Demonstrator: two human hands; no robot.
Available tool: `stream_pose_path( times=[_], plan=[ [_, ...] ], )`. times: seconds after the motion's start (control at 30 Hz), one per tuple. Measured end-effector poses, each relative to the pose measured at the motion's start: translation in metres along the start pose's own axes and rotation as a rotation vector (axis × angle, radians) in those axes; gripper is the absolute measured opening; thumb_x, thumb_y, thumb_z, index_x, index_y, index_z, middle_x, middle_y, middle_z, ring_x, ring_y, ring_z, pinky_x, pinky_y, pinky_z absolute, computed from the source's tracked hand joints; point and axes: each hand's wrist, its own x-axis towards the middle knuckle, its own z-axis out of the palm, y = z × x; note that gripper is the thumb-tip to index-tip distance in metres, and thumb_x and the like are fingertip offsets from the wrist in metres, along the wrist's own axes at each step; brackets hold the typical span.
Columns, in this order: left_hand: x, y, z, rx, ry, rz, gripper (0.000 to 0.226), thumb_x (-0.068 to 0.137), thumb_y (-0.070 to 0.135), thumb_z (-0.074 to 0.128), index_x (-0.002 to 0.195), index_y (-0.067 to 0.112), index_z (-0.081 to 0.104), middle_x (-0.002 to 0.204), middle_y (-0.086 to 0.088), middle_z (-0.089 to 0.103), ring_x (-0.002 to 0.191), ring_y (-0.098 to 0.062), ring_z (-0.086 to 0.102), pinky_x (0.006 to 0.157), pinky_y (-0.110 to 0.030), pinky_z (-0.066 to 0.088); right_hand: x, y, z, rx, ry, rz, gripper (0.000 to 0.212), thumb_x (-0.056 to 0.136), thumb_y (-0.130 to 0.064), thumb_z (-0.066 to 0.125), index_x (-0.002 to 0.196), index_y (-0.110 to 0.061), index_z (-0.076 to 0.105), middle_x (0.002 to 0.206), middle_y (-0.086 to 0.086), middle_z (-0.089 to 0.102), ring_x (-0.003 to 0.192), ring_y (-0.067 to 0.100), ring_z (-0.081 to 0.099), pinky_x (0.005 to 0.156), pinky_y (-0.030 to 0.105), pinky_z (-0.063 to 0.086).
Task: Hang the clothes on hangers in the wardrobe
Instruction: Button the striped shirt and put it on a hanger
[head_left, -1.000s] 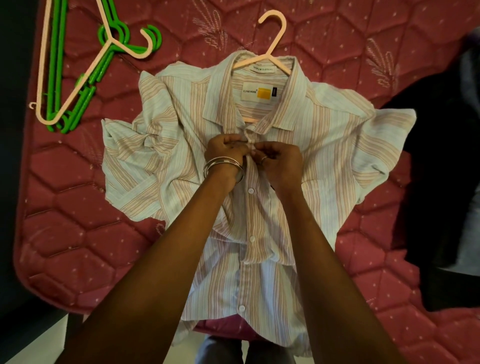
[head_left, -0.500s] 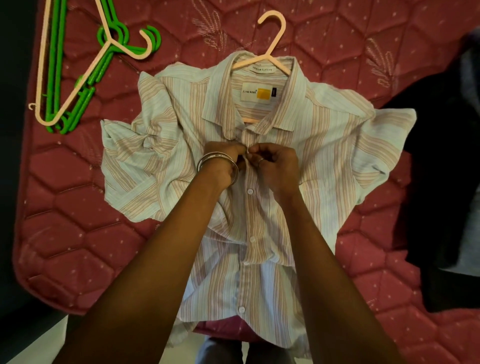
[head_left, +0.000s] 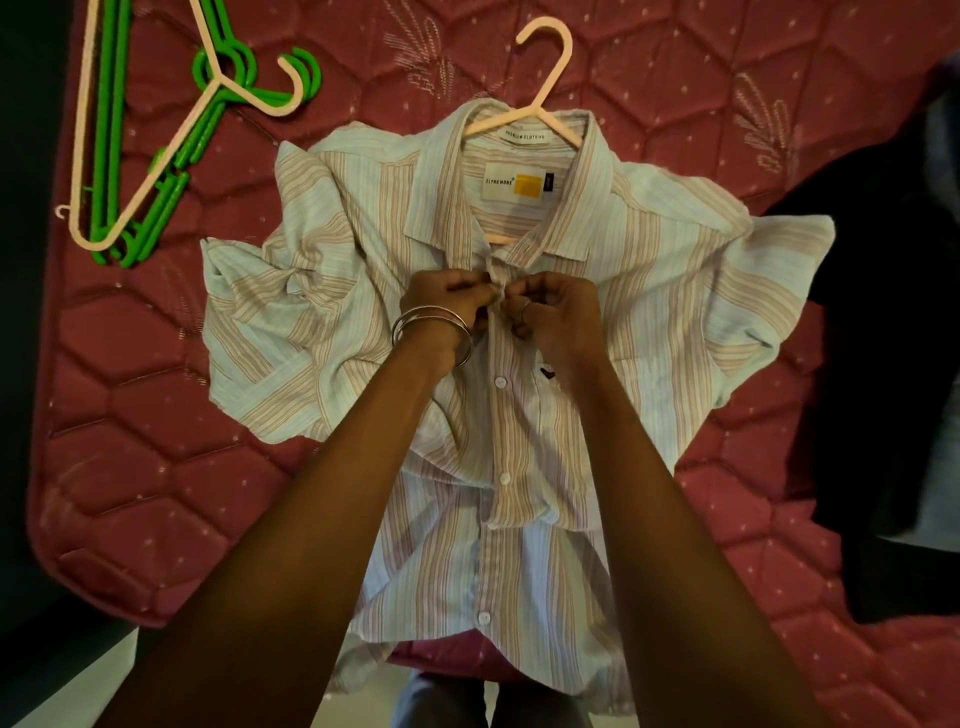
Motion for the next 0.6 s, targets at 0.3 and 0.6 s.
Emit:
stream_pose_path(
  times=[0.3,0.6],
  plan=[
    [-0.002,-0.007,0.001,0.174,0.079,0.269,0.031,0.080,0.002,0.068,0.110,0.005,0.057,0.096,-0.012,0.069,0.084,-0.023,0.068,0.076,-0.033,0.056,0.000,0.002,0.000,-0.119,0.004,-0.092,0.009,0.082,-0.009,0.074,0.087,-0.002,0.073,0.061,0.004,0.065,0.048,0.004,0.057,0.050,0.018,0.047],
    [0.001,-0.004,0.002,0.240,0.050,0.232,0.018,0.084,0.022,0.070,0.091,0.005,0.073,0.080,-0.012,0.072,0.072,-0.027,0.070,0.070,-0.041,0.059,-0.005,0.013,0.003,-0.359,0.165,-0.303,0.012,0.079,-0.016,0.076,0.091,-0.011,0.076,0.072,-0.007,0.069,0.061,-0.009,0.060,0.058,0.005,0.042]
  ],
)
